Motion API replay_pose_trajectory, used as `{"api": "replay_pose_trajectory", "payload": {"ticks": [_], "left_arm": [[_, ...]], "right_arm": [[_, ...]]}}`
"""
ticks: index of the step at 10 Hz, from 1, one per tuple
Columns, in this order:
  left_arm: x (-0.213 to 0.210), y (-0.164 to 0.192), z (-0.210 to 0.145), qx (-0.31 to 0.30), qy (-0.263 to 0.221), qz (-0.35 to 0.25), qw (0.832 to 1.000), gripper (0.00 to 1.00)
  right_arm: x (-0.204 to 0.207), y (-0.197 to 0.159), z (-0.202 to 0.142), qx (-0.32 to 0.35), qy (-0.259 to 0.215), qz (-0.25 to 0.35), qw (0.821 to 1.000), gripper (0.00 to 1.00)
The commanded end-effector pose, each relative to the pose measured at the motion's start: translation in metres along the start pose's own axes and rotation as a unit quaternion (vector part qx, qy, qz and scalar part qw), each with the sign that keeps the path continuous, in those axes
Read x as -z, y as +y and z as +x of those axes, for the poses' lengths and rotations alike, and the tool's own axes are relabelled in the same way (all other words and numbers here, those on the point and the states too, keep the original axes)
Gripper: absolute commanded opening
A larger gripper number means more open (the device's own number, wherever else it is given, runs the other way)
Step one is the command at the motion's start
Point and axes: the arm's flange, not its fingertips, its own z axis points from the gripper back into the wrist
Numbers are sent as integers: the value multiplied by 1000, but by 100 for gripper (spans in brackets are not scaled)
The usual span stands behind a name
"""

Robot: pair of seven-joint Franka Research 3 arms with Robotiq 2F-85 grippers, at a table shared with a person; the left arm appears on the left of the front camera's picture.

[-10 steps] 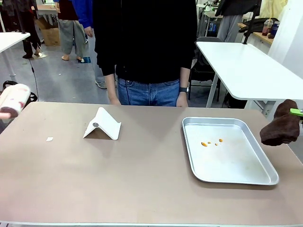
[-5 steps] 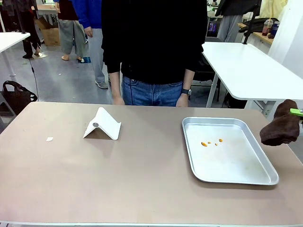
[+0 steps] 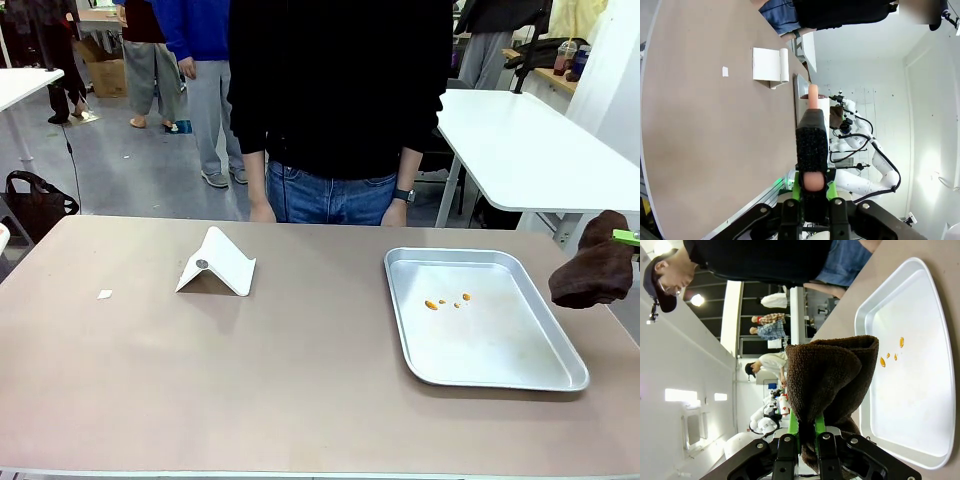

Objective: Clean the surface of the table.
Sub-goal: If a person points to the right, clean the right side of the table with your right hand, and if they point to the left, clean the left side with your left hand.

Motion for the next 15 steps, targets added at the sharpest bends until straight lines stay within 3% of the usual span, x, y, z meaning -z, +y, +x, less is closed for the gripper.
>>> {"api": "replay_pose_trajectory", "payload": {"ticks": [1,4,8,15], "left_arm": [[0,1,0,-1,0,0,1000,20],[28,28,55,-7,-56,149,987,20],[62,62,86,-52,-17,181,982,20],[100,81,84,-62,28,217,974,20]], "right_arm": [[-2,3,-1,-2,3,8,1000,0],[-2,3,-1,-2,3,8,1000,0],[-2,3,-1,-2,3,8,1000,0],[-2,3,-1,-2,3,8,1000,0]]}}
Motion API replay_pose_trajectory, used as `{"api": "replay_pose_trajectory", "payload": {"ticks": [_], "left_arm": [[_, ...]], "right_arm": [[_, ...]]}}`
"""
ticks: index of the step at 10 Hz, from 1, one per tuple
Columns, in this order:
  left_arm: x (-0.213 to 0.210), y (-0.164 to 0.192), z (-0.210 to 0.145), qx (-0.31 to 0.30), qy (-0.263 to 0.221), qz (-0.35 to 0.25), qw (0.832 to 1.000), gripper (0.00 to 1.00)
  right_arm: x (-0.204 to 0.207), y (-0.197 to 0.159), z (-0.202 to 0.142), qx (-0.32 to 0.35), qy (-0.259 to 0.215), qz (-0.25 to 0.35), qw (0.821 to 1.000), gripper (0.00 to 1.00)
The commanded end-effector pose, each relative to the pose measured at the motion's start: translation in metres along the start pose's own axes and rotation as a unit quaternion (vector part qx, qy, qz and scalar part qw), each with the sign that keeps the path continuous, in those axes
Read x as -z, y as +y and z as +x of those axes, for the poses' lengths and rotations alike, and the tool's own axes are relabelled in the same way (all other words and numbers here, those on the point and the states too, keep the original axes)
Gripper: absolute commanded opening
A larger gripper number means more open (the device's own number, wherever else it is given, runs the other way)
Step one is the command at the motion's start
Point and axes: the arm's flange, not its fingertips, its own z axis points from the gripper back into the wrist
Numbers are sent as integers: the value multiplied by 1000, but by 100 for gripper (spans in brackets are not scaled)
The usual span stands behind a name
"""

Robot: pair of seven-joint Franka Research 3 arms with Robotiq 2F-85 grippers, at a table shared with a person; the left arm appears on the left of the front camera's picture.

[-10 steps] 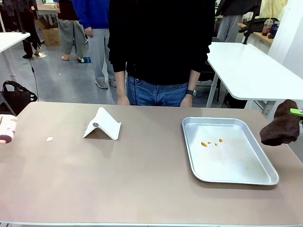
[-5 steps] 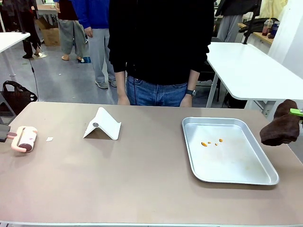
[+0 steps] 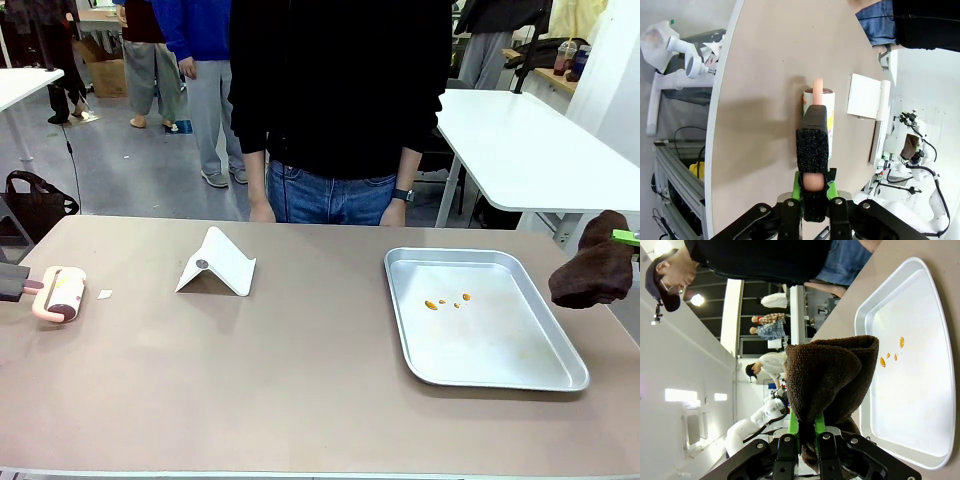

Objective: Clean the surface of the table.
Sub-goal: If a person points to the right, clean the right side of the table with your right hand, and if they point to the left, clean the left side with your left hand.

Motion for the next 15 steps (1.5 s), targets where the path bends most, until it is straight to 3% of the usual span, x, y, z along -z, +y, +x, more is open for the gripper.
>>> {"api": "replay_pose_trajectory", "payload": {"ticks": [1,7,9,12,15], "left_arm": [[21,1,-8,-8,27,27,999,20],[84,-21,-3,13,91,38,995,20],[94,-33,5,22,100,16,995,20],[81,-65,-4,83,82,-87,989,20],[30,-92,-35,123,92,-151,976,20]], "right_arm": [[-2,3,-1,-2,3,8,1000,0],[-2,3,-1,-2,3,8,1000,0],[-2,3,-1,-2,3,8,1000,0],[-2,3,-1,-2,3,8,1000,0],[-2,3,-1,-2,3,8,1000,0]]}}
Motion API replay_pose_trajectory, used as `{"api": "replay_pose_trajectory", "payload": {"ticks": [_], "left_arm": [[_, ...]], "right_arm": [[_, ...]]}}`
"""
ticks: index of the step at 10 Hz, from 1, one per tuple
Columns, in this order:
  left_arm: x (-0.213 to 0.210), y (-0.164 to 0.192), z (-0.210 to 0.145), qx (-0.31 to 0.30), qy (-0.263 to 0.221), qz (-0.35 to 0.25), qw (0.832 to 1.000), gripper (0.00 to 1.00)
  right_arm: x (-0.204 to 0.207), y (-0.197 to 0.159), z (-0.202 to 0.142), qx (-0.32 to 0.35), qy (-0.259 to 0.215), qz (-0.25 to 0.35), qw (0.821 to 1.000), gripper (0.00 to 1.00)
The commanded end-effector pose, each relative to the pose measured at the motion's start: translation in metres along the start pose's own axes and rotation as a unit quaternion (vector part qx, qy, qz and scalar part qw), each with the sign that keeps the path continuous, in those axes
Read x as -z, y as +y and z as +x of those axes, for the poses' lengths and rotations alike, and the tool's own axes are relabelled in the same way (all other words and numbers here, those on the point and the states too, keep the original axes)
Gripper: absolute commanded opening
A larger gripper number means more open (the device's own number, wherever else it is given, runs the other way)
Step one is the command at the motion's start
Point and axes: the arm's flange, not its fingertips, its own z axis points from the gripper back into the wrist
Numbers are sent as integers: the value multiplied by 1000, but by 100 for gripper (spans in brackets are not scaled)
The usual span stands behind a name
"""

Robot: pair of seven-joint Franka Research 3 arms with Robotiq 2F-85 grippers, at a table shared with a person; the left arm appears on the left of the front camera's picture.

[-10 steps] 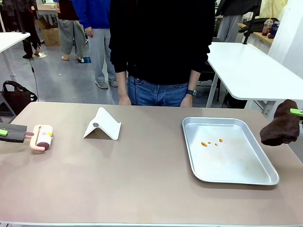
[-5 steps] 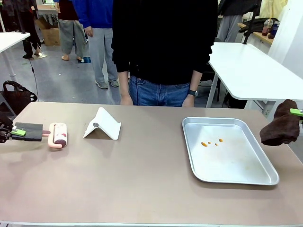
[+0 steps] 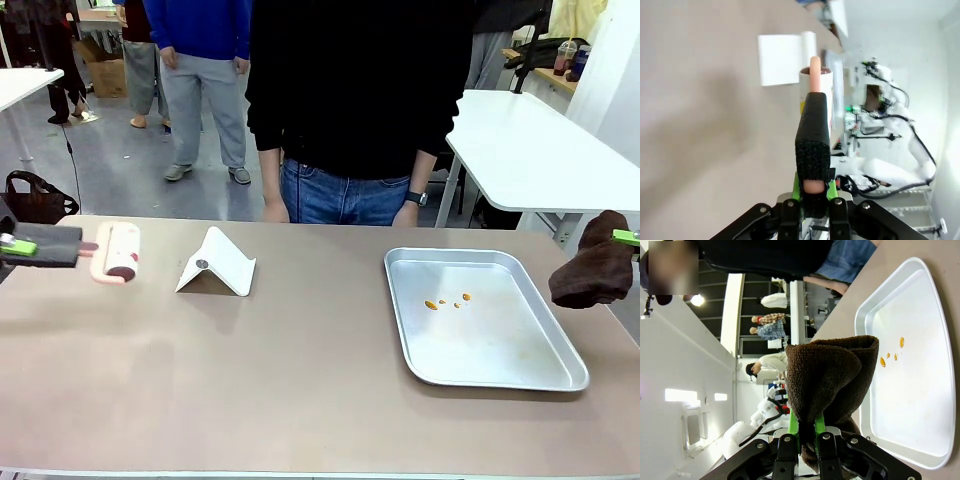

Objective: Clean the surface of the table.
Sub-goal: If a person points to the right, clean the right side of the table with your right hand, and if they point to the left, clean the left side with your left hand.

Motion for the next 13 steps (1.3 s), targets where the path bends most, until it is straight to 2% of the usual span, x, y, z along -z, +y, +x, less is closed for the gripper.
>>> {"api": "replay_pose_trajectory", "payload": {"ticks": [1,4,8,10,11,13], "left_arm": [[-27,-16,-28,15,12,-37,999,20],[-69,-24,-77,2,60,-94,994,20],[-134,-13,-147,7,22,-136,990,20],[-154,-1,-154,-5,10,-142,990,20],[-107,-5,-150,-11,16,-126,992,20],[-107,-5,-150,-11,16,-126,992,20]], "right_arm": [[-2,3,-1,-2,3,8,1000,0],[-2,3,-1,-2,3,8,1000,0],[-2,3,-1,-2,3,8,1000,0],[-2,3,-1,-2,3,8,1000,0],[-2,3,-1,-2,3,8,1000,0],[-2,3,-1,-2,3,8,1000,0]]}}
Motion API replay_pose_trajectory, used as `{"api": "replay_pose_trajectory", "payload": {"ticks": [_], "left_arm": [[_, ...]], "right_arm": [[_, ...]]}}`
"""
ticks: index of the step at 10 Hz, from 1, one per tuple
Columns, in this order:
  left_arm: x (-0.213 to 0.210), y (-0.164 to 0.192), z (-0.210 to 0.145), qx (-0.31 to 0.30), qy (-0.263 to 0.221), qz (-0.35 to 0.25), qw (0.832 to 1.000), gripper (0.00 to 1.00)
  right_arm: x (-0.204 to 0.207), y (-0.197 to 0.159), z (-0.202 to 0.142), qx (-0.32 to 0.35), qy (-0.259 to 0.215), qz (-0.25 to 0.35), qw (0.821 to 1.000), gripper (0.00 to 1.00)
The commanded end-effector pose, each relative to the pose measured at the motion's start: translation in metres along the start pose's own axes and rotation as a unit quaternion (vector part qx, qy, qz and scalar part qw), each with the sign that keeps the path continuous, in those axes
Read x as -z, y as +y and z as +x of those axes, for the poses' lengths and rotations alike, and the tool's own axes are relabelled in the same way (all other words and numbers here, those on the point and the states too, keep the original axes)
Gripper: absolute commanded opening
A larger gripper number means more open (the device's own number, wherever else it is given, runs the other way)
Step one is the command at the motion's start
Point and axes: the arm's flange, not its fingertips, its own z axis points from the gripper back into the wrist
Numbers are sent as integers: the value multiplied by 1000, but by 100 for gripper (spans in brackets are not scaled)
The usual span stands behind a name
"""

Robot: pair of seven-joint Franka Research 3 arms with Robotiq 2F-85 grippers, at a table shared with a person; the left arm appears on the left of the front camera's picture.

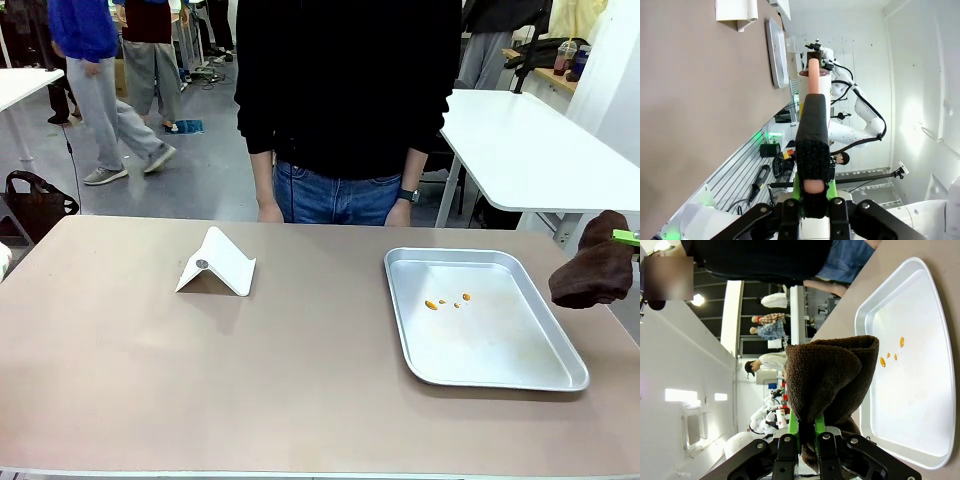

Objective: Clean the surface of the table.
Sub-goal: If a person points to the right, clean the right side of the table with your right hand, and if they point to the left, clean the left side with your left hand, then clean the area not pointed to by the person.

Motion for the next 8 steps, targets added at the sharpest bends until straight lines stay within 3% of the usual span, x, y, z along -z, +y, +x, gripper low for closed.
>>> {"api": "replay_pose_trajectory", "payload": {"ticks": [1,8], "left_arm": [[2,-8,0,0,3,0,1000,20],[2,-8,0,0,3,0,1000,20]], "right_arm": [[-2,3,-1,-2,2,7,1000,0],[-2,3,-1,-2,2,7,1000,0]]}}
